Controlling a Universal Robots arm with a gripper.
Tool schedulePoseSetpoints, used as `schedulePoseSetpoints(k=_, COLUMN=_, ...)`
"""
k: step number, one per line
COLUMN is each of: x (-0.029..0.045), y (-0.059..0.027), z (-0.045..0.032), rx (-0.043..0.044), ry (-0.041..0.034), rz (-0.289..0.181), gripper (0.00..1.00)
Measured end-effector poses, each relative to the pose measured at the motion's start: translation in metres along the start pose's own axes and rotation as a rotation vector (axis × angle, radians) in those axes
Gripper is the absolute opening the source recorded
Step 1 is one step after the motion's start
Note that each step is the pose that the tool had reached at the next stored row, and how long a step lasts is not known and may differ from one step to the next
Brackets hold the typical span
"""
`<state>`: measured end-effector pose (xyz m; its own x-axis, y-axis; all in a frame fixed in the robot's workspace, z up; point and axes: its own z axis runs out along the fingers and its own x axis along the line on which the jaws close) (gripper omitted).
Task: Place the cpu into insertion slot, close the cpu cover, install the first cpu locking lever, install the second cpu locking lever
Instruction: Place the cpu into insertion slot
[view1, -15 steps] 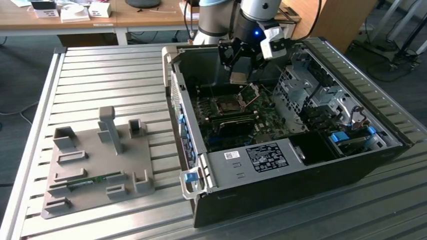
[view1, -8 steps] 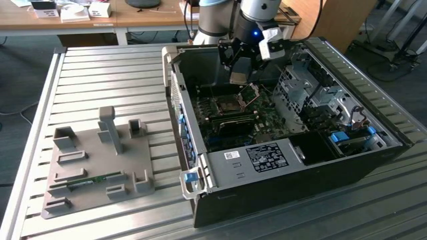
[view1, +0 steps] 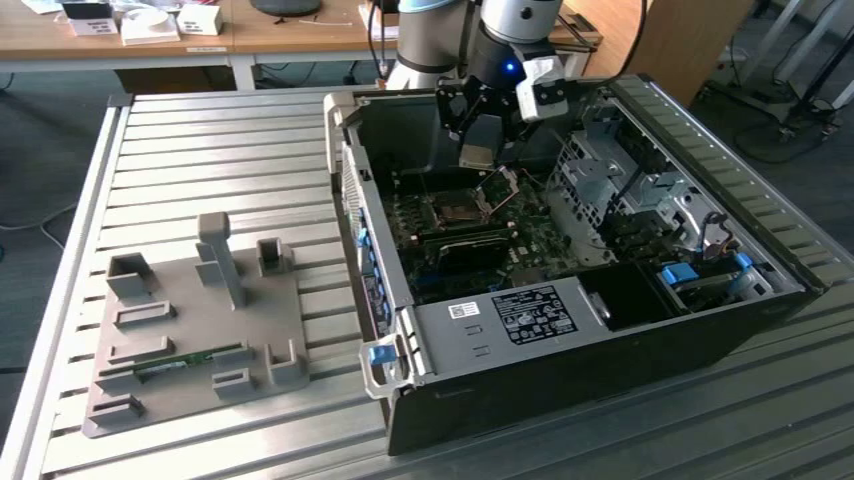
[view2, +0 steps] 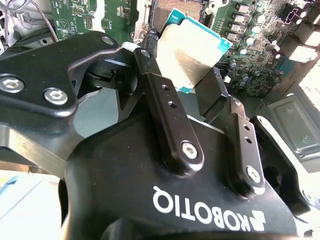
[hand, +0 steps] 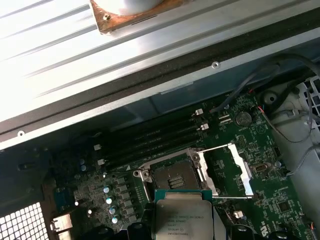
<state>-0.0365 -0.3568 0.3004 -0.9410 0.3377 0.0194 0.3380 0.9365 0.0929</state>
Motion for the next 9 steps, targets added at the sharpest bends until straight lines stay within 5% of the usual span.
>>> schedulePoseSetpoints(k=9, x=0.0000, y=-0.0001, z=0.0007, rx=-0.0014, ry=-0.0069, rz=0.074, gripper=0.54)
